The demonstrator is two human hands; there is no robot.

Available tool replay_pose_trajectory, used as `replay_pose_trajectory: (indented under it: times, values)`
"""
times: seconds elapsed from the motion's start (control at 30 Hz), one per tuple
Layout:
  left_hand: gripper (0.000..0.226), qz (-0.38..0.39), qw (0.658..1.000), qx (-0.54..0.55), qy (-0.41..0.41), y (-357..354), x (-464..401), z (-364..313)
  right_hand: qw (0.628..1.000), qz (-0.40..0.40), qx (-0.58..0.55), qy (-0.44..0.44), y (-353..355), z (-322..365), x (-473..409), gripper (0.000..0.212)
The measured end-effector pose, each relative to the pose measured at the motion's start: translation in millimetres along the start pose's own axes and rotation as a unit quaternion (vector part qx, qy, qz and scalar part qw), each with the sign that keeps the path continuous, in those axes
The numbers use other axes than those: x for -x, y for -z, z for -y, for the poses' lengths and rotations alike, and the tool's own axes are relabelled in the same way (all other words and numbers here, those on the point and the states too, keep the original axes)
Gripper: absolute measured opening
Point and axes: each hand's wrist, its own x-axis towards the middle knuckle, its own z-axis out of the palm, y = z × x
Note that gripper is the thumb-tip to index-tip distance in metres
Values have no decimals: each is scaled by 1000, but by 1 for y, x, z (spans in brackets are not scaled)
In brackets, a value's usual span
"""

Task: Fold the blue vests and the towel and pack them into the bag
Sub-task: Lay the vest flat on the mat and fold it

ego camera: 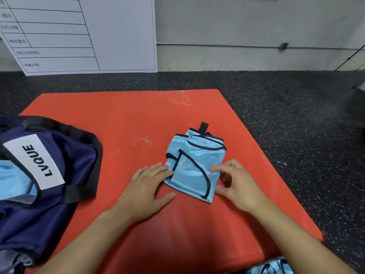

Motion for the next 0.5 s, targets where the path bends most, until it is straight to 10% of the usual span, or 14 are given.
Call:
replay_pose_trajectory:
  times: [0.17, 0.5]
  values:
    - [80, -11, 999, 29, 11, -2, -7, -1, 984, 27, 123, 124, -9, 2, 10, 34]
    - [80, -35, 953, 290, 84, 6, -20, -5, 973, -6, -225, -51, -1, 3, -2, 28]
